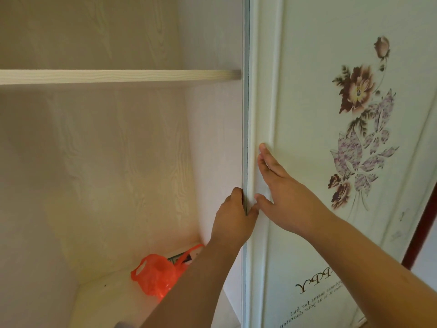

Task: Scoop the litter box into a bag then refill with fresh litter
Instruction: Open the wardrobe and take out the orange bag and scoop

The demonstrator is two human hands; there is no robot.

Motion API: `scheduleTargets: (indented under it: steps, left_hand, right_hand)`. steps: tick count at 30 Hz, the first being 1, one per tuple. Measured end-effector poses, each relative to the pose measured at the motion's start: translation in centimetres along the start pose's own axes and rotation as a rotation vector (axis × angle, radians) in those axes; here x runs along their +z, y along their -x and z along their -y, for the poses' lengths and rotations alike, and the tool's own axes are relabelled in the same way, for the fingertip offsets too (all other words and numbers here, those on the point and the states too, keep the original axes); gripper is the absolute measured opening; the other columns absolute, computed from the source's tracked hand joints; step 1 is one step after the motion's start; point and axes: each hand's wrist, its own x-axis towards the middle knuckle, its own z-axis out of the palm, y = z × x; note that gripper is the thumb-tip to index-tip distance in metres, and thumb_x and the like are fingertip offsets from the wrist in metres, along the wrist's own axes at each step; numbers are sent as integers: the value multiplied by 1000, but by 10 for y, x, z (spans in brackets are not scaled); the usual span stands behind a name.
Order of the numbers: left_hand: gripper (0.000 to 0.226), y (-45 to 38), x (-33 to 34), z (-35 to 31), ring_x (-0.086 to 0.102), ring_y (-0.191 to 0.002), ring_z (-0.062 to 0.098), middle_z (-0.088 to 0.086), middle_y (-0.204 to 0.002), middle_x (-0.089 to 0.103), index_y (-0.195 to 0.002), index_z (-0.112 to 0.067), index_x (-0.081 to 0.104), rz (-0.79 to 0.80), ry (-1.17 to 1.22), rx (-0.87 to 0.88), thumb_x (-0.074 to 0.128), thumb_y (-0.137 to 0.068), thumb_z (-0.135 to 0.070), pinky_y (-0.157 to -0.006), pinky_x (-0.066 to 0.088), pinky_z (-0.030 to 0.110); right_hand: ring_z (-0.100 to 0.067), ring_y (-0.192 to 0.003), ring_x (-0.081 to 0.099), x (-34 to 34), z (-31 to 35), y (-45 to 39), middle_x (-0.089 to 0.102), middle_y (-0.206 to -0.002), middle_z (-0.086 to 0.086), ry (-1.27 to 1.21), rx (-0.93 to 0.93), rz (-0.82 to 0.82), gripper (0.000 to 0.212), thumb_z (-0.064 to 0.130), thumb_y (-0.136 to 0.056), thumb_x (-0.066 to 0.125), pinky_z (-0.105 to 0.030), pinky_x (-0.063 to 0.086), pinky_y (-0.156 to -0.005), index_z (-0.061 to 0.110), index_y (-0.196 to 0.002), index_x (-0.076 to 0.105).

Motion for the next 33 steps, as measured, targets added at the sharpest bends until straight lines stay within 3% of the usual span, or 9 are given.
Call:
scheduleTargets:
  steps: [13,18,22,25,28,33]
  left_hand:
    - [27,2,-1,-2,49,-66,14,-1,-81,54,-98,-20,43,46,-12,11,59,-98,-42,-56,37,27]
    - [26,2,-1,-3,52,-67,16,1,-82,56,-98,-20,43,47,-2,11,59,-99,-41,-57,39,27]
    - [25,0,-2,-7,61,-77,23,6,-88,63,-100,-16,47,75,42,11,60,-98,-37,-63,51,37]
    - [31,4,-13,-3,67,-101,20,2,-111,69,-122,-18,55,157,58,32,64,-98,-36,-86,58,37]
    - [43,12,-35,14,62,-116,11,-6,-131,65,-141,-24,54,151,-18,21,63,-100,-35,-96,48,24]
    - [35,45,-98,70,62,-116,13,-5,-131,65,-134,-27,61,67,-202,-78,63,-100,-37,-97,45,25]
  right_hand:
    - [-12,-138,49,1,9,7,-37,-154,33,-4,70,2,90,36,-100,58,-33,52,-103,27,-162,-7]
    - [-16,-134,53,1,5,5,-38,-154,33,9,51,-6,91,36,-99,58,-35,53,-101,26,-162,-7]
    - [-18,-143,43,2,2,5,-35,-157,31,3,42,-10,92,37,-98,60,-37,46,-110,25,-162,-4]
    - [-23,-145,31,3,8,7,-1,-169,16,53,104,-173,75,38,-96,61,-40,42,-109,22,-161,25]
    - [-29,-128,42,15,16,8,41,-152,-2,98,28,-355,59,31,-92,63,-44,49,-95,16,-147,50]
    - [-26,-126,50,65,45,14,54,-141,0,6,-48,-173,51,33,-94,61,-42,48,-100,21,-142,54]
